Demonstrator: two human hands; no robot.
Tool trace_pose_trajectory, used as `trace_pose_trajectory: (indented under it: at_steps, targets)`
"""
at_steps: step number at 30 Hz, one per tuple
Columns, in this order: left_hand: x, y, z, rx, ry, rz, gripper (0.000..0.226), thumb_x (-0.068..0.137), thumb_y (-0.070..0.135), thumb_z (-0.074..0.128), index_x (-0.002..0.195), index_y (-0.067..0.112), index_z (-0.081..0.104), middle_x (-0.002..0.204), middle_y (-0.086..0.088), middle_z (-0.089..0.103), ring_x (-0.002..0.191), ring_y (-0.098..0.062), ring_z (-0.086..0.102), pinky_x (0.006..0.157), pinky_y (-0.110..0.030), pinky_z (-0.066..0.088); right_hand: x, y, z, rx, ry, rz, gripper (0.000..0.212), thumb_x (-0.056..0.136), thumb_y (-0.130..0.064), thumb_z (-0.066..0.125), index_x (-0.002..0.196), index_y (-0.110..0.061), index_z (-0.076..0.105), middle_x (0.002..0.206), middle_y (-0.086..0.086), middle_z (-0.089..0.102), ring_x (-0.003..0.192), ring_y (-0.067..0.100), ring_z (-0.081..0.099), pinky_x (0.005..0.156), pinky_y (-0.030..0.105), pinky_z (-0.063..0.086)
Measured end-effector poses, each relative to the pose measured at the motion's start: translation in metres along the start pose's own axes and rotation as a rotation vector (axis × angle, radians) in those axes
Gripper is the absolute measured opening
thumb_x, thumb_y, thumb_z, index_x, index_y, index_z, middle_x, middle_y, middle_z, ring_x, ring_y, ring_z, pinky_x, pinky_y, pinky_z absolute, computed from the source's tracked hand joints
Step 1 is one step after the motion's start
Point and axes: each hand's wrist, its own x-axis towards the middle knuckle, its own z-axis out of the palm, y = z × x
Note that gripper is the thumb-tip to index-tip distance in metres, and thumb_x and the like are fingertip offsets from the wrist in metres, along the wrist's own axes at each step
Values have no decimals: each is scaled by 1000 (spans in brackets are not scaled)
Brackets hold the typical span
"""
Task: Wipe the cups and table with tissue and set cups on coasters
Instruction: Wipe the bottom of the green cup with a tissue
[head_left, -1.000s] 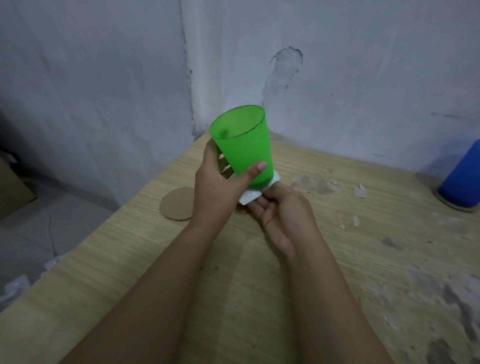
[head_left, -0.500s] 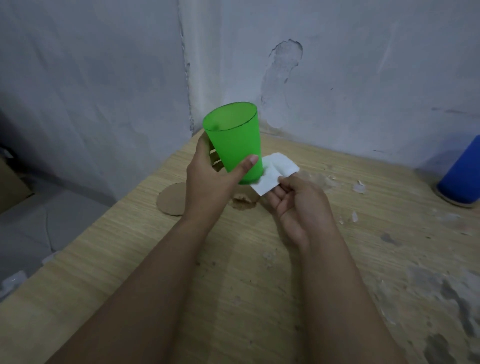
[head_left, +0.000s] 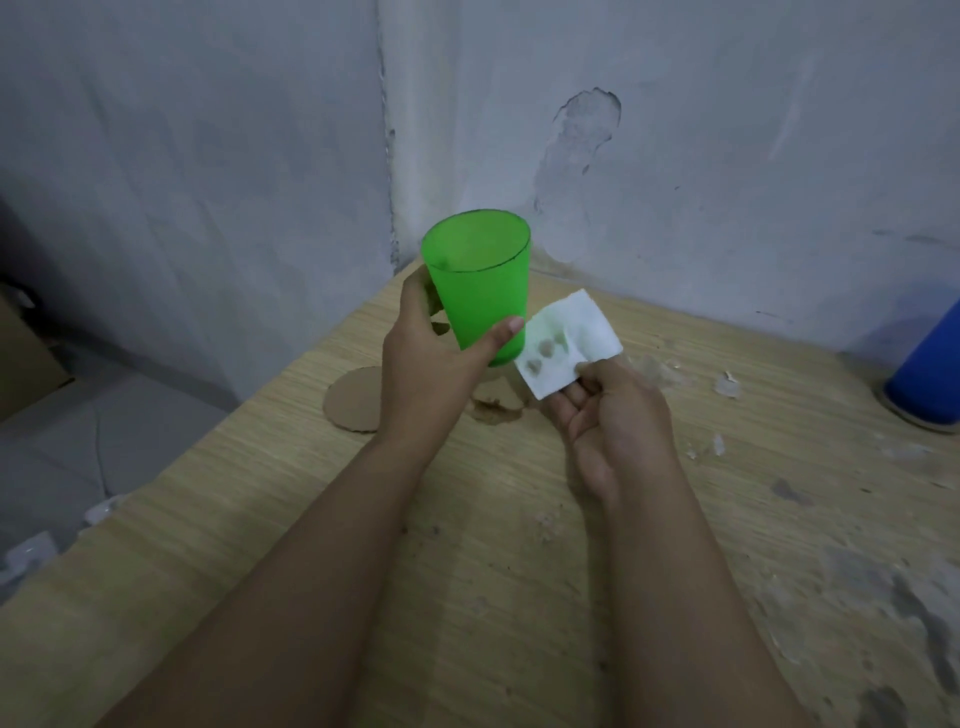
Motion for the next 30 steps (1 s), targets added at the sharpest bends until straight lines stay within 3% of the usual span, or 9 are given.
trace_pose_trajectory:
  at_steps: [5,8,12,15,18,21,24,26,30]
  targets:
    - [4,-10,-2,136,-54,9,71,63,37,82,125,30,48,116,14,59,104,-6,57,80,-20,49,4,0,-5,-207,143,-130,35,81,9,39,74,-12,65,69,2,70,69,21,67,72,38,56]
    - [5,-13,-4,179,-35,9,72,66,33,82,128,26,47,118,8,59,106,-12,56,86,-31,50,2,-1,-8,-327,166,-156,37,80,7,40,77,-15,70,79,3,72,77,23,66,77,42,54]
    - [7,-15,-6,213,-3,-39,71,71,34,79,130,23,41,122,4,56,108,-15,55,85,-31,47,1,-2,-8,-350,176,-153,39,82,4,42,87,-19,72,80,-2,75,76,20,65,74,38,54]
    - [6,-17,-6,313,31,-8,69,73,37,77,130,19,43,124,1,51,109,-12,48,84,-25,36,-3,-2,-5,-395,167,-169,38,82,3,44,88,-22,72,103,14,71,89,33,69,86,48,52]
    - [8,-17,-7,387,47,16,71,74,34,76,134,16,43,123,-3,43,113,-18,46,90,-26,36,-6,-4,-1,-519,184,-210,39,80,2,47,76,-28,73,116,33,53,105,51,51,91,65,43]
    - [5,-10,-7,387,100,29,72,72,26,78,131,8,40,120,-7,41,111,-25,47,96,-37,41,-8,-5,-2,-582,143,-264,39,81,4,47,86,-26,72,105,20,68,92,36,66,85,47,54]
    - [-1,2,-2,372,256,236,43,73,14,66,110,2,46,106,-8,42,99,-26,46,88,-34,41,-10,-12,-4,-609,75,-335,42,81,9,43,101,-17,70,57,-19,62,49,-7,54,49,9,43]
    - [-7,8,1,292,259,342,22,76,12,52,97,6,49,92,-2,43,82,-17,46,75,-22,39,-11,-16,-7,-614,42,-371,41,81,12,42,102,-11,68,45,-23,55,42,-10,49,42,3,36]
    - [-18,13,10,158,-9,329,11,81,15,48,83,19,59,57,5,49,53,-11,44,51,-15,35,-10,-23,-11,-624,2,-362,37,82,6,48,102,-16,70,62,-20,68,53,-7,59,48,10,44]
